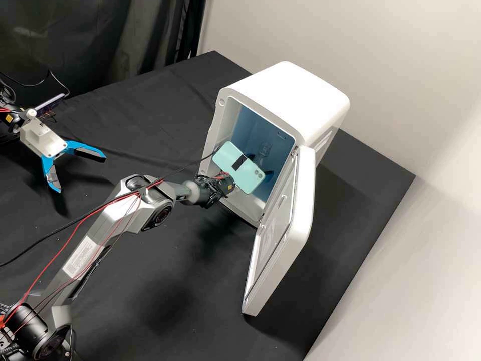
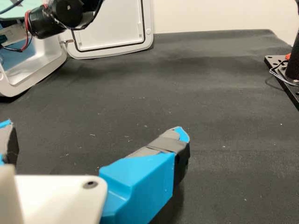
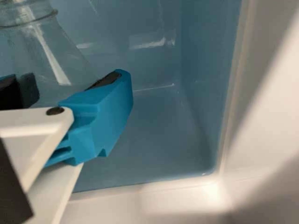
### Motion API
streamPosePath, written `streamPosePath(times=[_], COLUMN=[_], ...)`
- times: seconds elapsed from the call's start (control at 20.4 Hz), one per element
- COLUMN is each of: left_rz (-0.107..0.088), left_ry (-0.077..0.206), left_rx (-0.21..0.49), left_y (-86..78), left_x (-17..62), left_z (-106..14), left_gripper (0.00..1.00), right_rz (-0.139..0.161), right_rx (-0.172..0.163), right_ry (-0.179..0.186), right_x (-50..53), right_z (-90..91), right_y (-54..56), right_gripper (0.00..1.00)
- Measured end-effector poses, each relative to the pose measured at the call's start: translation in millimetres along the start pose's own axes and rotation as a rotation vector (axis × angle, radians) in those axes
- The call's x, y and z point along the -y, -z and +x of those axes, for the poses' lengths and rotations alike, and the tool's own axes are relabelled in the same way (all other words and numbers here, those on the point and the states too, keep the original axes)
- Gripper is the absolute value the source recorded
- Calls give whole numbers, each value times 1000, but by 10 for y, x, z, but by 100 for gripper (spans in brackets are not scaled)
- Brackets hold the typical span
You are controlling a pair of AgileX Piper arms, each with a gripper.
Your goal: Place the flask in the incubator
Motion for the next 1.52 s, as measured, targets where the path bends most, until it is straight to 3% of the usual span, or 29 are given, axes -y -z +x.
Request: streamPosePath(times=[0.44, 0.59, 0.93, 1.08, 1.52], left_rz=[-4, -4, -4, -4, -4], left_ry=[-3, -3, -3, -3, -3], left_rx=[-8, -6, -6, -6, -6], left_y=[2, 0, 0, 0, 0], left_x=[-3, -3, -3, -3, -3], left_z=[4, 5, 5, 5, 5], left_gripper=[100, 100, 100, 100, 100], right_rz=[-8, 1, 4, -28, -50], right_rx=[-2, 3, 26, 33, 37], right_ry=[-11, -9, -56, -69, -88], right_x=[-8, -5, -78, -77, -13], right_z=[11, 4, 3, 5, -18], right_y=[-42, -74, -212, -230, -219], right_gripper=[0, 0, 0, 0, 0])
